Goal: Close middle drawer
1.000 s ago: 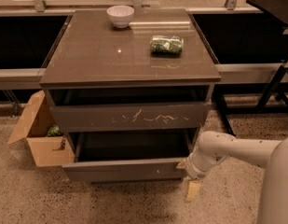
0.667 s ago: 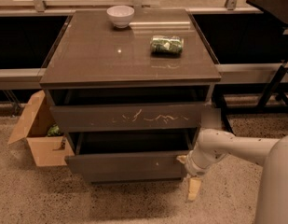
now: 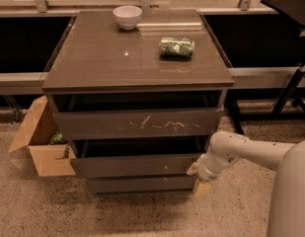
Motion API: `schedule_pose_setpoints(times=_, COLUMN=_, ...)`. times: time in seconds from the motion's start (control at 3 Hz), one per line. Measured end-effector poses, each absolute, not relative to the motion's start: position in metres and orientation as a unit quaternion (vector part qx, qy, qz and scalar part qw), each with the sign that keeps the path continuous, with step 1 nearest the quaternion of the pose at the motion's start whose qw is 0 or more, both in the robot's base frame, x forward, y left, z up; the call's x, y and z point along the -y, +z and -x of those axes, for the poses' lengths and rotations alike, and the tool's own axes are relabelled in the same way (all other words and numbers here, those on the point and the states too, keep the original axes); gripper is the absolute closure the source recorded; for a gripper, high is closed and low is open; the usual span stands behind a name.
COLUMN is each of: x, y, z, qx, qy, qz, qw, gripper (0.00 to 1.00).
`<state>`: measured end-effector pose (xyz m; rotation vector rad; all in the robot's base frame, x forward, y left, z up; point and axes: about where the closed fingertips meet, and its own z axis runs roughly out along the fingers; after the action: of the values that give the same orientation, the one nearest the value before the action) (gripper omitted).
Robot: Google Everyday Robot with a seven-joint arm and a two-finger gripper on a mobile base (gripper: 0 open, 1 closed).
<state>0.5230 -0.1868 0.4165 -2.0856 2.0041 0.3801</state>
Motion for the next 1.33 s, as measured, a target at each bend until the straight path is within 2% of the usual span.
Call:
schedule_pose_setpoints(times=0.33, x=0.195, y=0.421, z=-0.539, qx=-0.682, qy=0.122, qz=0.711, qw=0.117, gripper=0.62)
schedule_pose_setpoints(times=0.67, x=0.210, y=0.430, z=-0.562, qx=-0.686, qy=0.110, qz=0.708, qw=0.129, gripper=0.51)
schedule_pose_setpoints(times=1.33, x=0.231, y=0.443, z=-0.581, qx=-0.693, qy=0.099, qz=0.700, qw=0.139, gripper=0.00)
